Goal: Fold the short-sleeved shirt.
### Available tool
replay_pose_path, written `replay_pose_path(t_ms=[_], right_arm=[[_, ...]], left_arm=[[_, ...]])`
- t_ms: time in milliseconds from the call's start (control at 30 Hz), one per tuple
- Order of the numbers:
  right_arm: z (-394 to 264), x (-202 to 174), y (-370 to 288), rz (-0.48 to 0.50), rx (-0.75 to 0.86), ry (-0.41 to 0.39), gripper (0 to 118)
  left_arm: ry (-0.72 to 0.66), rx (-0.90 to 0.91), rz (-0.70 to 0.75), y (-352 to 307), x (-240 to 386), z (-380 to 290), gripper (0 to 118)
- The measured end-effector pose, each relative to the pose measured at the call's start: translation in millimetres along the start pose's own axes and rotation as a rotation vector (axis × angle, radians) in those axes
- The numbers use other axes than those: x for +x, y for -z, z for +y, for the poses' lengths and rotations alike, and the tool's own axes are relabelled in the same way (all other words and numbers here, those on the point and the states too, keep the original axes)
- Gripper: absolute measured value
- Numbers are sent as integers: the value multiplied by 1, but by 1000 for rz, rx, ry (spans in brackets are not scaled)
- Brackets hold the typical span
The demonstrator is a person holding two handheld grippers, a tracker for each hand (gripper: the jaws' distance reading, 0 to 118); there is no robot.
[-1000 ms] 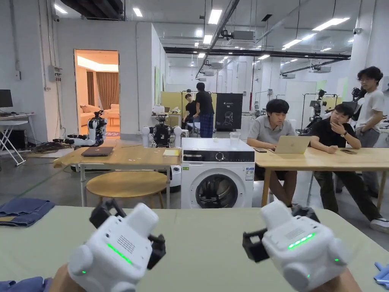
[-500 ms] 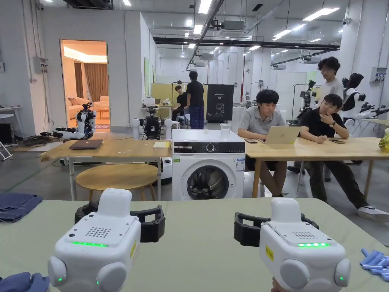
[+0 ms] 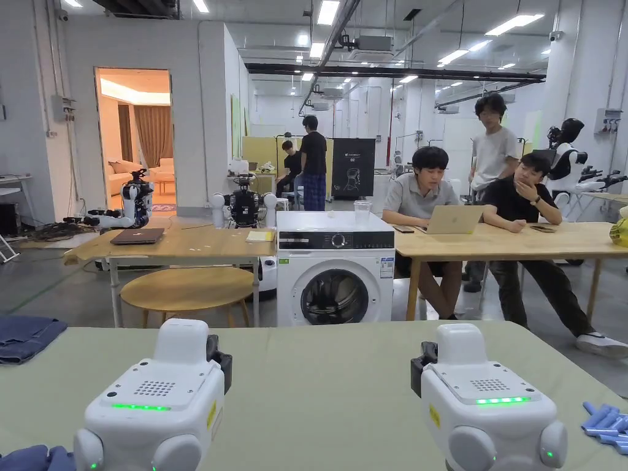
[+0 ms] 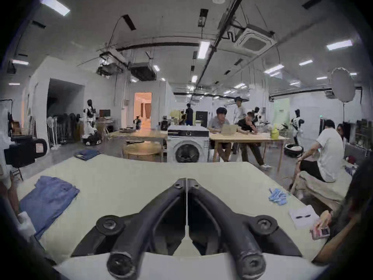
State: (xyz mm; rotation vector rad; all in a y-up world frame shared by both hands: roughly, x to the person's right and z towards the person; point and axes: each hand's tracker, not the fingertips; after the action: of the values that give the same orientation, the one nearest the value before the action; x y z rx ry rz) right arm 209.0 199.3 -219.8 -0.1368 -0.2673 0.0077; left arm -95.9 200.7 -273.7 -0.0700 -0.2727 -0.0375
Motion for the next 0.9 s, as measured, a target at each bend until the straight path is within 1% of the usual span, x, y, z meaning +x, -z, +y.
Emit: replay_pose_path(t_ms=[67,133,233,333,433,500,600,667,733,800,833,900], right_arm=[[0,-1,0,6,2,-5,0],[1,-10,-2,32,8,-28,0],[1,-40,-4,89,25,-89,0],[1,-87,-3,195,29,-91,0],[-3,-145,-5,320,31,-75,0],[-8,-191,-11,417,23,-78,0],[-20,-247,-34,558,21,-90,0],[-29,-274,-48,620,24,-91,0],[-37,-288,-59,663,12,-76,0],[-44,-296,-63,687,-6,-58,0],[-47,-295,-61,689,-14,-54,0],[-54,-301,-57,705,-38,-63,0]], left_arm=[[5,4,13,0,-1,-2,0],[-7,4,22,-4,-9,-2,0],[-10,5,69,-20,-32,-5,0],[17,0,177,-49,-68,-10,0],[33,-8,304,-90,-115,-14,0],[41,-19,405,-124,-150,-18,0],[48,-65,521,-168,-191,-33,0],[73,-113,567,-188,-208,-46,0],[46,-148,579,-197,-224,-58,0],[-20,-216,563,-185,-239,-69,0],[-38,-261,556,-178,-245,-75,0],[-115,-396,504,-154,-264,-91,0]])
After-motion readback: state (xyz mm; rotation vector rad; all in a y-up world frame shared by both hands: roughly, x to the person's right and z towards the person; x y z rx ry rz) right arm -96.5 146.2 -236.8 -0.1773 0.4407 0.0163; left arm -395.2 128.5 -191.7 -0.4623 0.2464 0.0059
